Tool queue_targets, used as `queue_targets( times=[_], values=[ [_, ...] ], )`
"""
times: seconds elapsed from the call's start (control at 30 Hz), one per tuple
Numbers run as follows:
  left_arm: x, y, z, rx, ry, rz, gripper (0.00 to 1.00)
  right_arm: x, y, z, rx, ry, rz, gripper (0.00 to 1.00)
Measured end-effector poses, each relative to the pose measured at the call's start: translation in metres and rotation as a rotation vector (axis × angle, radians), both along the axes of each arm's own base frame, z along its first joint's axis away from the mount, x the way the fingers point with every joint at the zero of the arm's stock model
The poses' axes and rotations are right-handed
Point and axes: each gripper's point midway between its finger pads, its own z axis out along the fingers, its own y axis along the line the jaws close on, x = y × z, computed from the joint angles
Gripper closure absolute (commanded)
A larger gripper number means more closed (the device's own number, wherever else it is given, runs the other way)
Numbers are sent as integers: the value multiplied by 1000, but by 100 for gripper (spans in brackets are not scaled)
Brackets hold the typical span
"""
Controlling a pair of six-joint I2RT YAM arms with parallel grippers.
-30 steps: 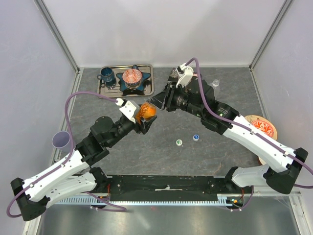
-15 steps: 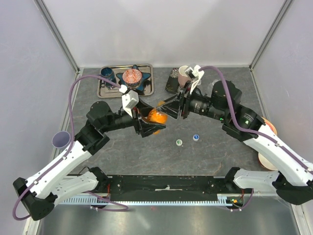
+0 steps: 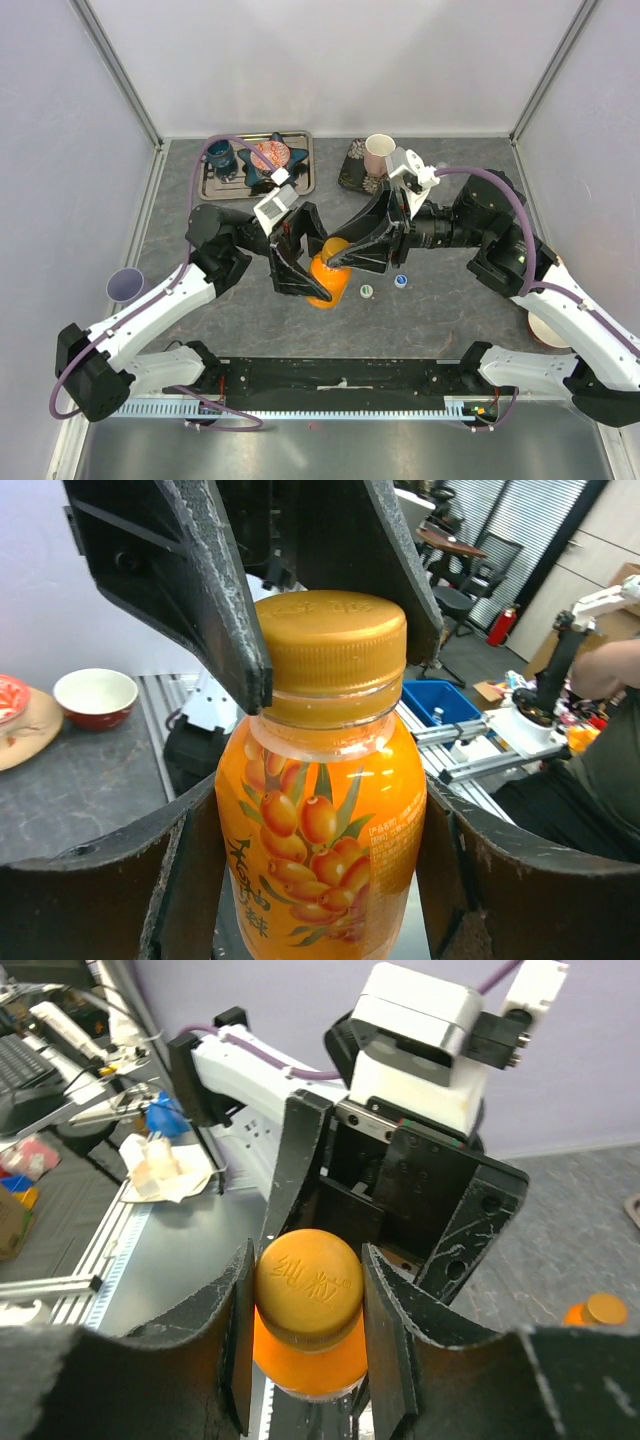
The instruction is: Unscrew the bottle caps
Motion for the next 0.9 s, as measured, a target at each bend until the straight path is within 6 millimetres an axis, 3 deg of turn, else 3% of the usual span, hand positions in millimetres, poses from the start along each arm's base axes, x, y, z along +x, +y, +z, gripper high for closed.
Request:
queue_targets(
  times=[0.17, 0.5, 0.57, 0.6, 0.63, 0.7, 0.9],
  values=[
    [-11, 4, 1, 8, 0, -69, 70, -13, -1, 0, 10, -36, 82, 100],
    [-17, 7, -6, 42, 20, -107, 73, -22, -5, -8, 23, -78, 116, 100],
    [-17, 7, -8, 52, 30, -109, 73, -21, -5, -9, 18, -73, 112, 74],
    [-16, 6, -9, 56, 33, -106, 73, -20, -5, -10, 14, -67, 100, 52],
    [-16, 6, -10, 61, 33, -102, 73, -18, -6, -11, 9, -61, 88, 43],
    [-13, 5, -12, 76, 36, -82, 73, -16, -7, -14, -6, -37, 61, 32],
    [7, 2, -9, 96, -3, 72, 72, 0, -14, 0, 1, 10, -84, 14]
  ],
)
